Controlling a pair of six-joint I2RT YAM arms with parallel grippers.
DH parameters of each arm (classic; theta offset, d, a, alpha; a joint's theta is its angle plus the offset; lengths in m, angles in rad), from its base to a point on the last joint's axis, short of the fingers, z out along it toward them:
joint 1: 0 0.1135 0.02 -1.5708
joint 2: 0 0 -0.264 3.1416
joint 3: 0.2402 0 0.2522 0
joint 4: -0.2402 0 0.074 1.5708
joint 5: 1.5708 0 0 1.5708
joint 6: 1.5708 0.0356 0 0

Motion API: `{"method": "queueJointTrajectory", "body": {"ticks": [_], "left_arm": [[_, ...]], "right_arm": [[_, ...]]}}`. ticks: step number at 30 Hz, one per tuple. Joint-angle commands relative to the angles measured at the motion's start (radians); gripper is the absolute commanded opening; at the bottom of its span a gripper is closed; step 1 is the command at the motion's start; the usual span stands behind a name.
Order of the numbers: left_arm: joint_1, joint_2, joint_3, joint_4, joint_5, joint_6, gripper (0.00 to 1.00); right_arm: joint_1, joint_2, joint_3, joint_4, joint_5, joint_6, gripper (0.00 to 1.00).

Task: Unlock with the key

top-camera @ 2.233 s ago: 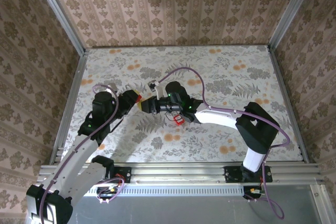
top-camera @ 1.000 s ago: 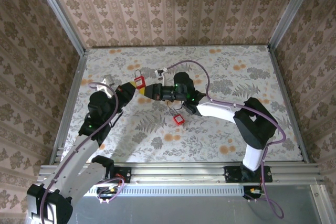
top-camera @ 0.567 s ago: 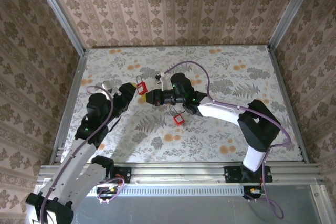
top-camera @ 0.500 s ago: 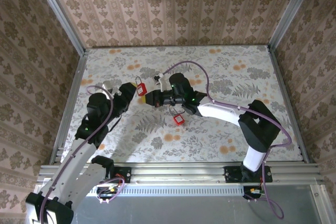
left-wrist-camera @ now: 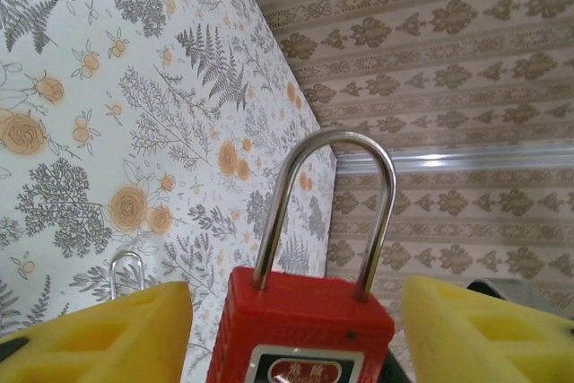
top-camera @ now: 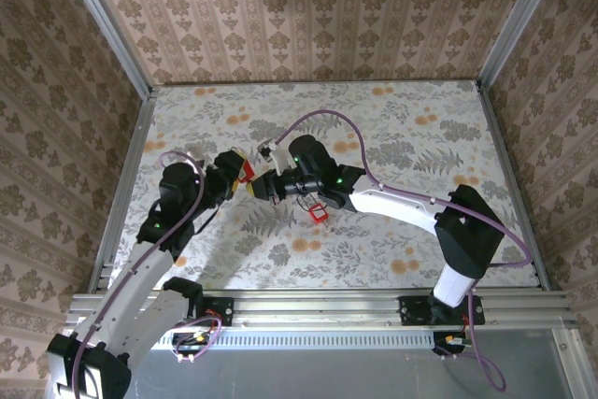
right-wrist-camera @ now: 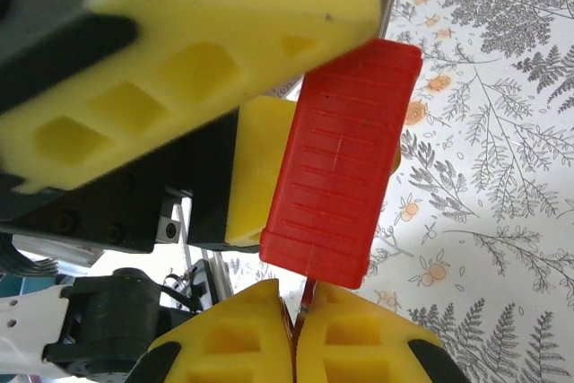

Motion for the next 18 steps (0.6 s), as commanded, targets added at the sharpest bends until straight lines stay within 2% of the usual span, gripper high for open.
{"method": "queueJointTrajectory", "body": {"ticks": [1,4,12,18], "left_arm": [[-0.007,0.018,0.006,0.032,0.013,-0.003,0.52],[-0.029,0.037,0.002,0.048,0.01,0.0,0.45],[-0.073,0.066,-0.035,0.1,0.011,-0.006,0.01],[-0.129,0.068,-0.054,0.117,-0.006,-0.013,0.0]], "right_arm": [[0.013,-0.02,0.05,-0.012,0.019,-0.044,0.0],[0.013,-0.014,0.061,-0.012,0.02,-0.045,0.0],[0.011,0.01,0.109,-0.017,0.025,-0.052,0.0],[-0.002,0.045,0.158,-0.013,-0.001,-0.046,0.0]]}}
